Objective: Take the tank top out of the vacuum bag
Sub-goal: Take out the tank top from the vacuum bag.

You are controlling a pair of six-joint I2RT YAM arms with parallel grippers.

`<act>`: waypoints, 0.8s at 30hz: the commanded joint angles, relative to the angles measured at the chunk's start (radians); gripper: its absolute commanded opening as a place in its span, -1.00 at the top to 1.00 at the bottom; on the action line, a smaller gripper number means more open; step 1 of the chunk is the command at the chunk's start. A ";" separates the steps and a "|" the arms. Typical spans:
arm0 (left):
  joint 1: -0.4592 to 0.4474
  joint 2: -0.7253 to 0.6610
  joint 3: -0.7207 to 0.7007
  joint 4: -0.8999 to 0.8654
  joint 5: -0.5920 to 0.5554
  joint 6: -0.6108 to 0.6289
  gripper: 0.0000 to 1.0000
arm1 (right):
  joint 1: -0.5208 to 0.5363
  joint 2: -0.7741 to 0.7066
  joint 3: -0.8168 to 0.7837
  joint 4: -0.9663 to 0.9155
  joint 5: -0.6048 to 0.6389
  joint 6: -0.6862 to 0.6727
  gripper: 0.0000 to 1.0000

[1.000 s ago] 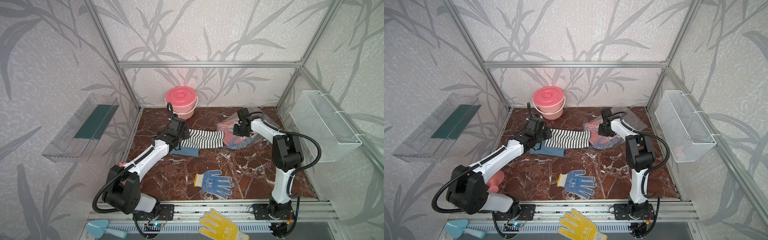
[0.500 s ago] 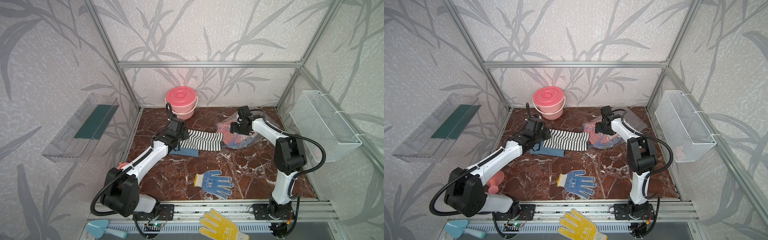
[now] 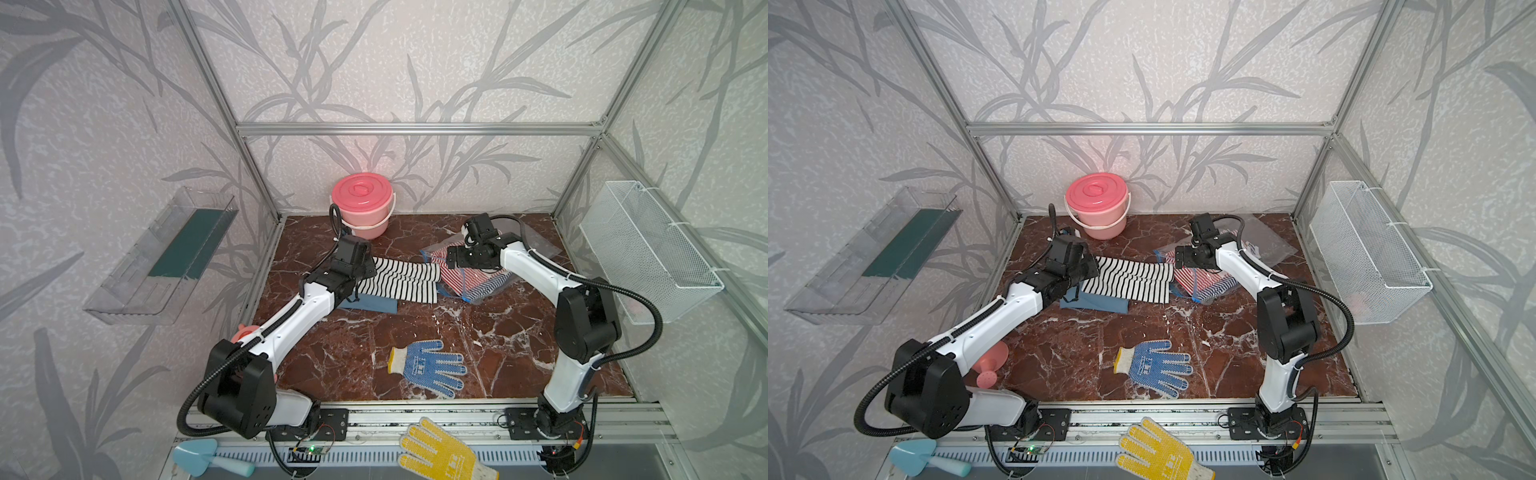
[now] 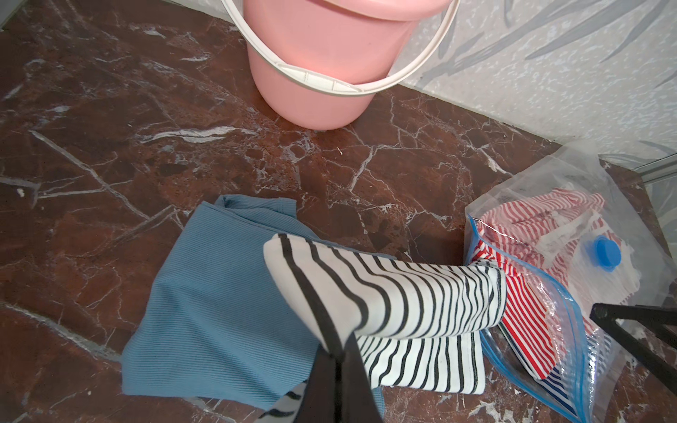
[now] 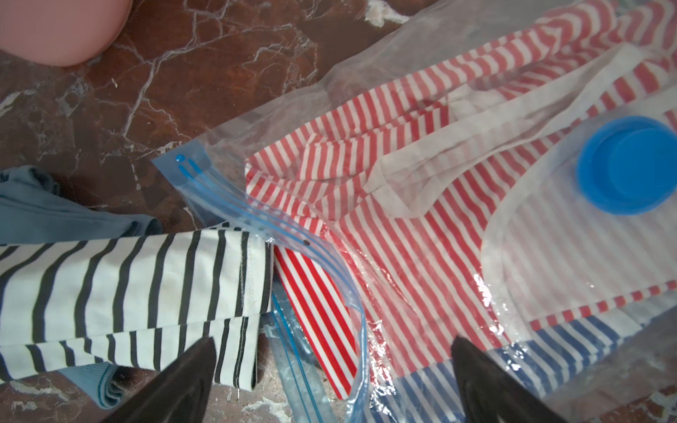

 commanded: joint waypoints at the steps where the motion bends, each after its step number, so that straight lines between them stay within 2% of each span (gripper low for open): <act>1: 0.006 -0.022 -0.001 -0.021 -0.065 0.031 1.00 | 0.013 -0.019 -0.018 0.010 -0.022 -0.004 -1.00; 16: 0.012 0.048 0.018 -0.076 -0.230 0.103 1.00 | 0.031 -0.044 -0.089 0.000 -0.012 0.012 -1.00; 24: 0.025 0.108 0.082 -0.169 -0.339 0.083 1.00 | 0.031 -0.045 -0.082 -0.020 -0.005 0.009 -1.00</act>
